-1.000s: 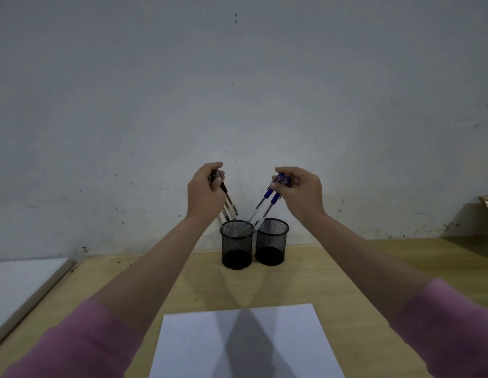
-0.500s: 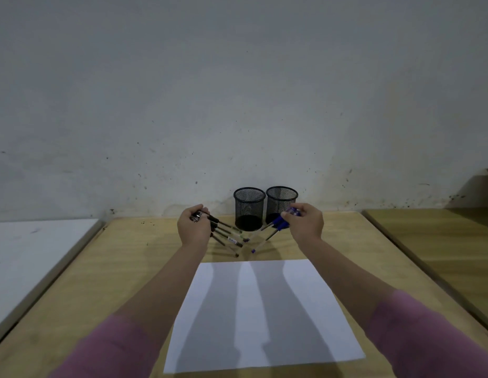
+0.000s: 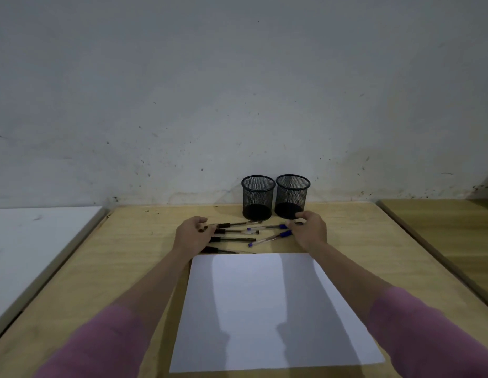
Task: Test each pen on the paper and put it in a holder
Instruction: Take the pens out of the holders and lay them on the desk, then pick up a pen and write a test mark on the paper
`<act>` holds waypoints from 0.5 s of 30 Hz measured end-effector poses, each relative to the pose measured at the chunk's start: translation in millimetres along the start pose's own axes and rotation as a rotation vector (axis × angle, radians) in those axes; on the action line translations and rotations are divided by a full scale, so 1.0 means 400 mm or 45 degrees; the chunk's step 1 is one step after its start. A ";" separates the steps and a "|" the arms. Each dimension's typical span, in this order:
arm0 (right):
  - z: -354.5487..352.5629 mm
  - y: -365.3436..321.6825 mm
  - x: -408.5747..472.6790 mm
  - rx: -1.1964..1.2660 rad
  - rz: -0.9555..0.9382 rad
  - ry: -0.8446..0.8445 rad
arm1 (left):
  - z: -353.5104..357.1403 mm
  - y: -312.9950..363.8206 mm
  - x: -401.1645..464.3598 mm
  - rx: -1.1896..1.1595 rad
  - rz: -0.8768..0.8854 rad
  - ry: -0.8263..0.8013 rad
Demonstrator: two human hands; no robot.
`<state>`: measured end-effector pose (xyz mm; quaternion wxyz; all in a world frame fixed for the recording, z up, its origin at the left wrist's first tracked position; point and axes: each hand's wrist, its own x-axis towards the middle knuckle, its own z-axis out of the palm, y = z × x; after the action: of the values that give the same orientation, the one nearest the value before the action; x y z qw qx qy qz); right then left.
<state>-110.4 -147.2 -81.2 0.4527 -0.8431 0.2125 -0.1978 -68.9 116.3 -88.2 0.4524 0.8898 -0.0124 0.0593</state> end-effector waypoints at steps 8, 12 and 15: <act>0.029 -0.063 -0.050 -0.036 -0.388 -0.054 | -0.073 0.010 -0.062 0.004 0.094 -0.033; 0.068 -0.122 -0.110 -0.097 -0.594 -0.238 | -0.126 -0.030 -0.121 0.158 0.184 -0.064; 0.103 -0.152 -0.147 -0.182 -0.653 -0.409 | -0.161 -0.078 -0.157 0.312 0.212 -0.126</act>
<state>-126.6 -57.2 -58.9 0.3554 -0.9194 -0.0678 -0.1544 -134.9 184.6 -83.1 0.3327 0.9361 -0.1011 0.0539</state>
